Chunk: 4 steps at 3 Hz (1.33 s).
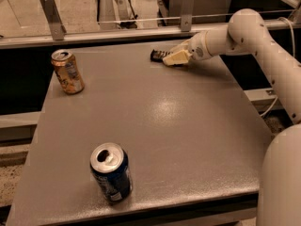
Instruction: Pick rxbar chocolate
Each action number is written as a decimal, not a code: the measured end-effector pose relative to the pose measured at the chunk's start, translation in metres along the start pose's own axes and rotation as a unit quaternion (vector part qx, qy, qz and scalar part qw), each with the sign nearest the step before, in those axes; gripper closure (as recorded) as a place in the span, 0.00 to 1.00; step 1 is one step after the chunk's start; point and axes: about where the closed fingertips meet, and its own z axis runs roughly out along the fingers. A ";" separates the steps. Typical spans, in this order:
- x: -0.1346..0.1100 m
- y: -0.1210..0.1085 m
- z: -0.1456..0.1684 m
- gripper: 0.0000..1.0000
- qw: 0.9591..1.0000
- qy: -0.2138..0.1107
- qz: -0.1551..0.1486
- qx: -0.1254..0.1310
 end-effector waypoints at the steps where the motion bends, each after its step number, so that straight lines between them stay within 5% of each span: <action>1: -0.008 0.015 -0.008 0.95 1.000 -0.006 -0.011 -0.015; 3: -0.065 0.065 -0.051 1.00 0.994 -0.053 -0.060 -0.069; 4: -0.090 0.109 -0.077 1.00 0.986 -0.090 -0.074 -0.119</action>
Offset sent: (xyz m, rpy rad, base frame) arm -0.0531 0.0163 0.0644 0.0361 -0.0690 0.1333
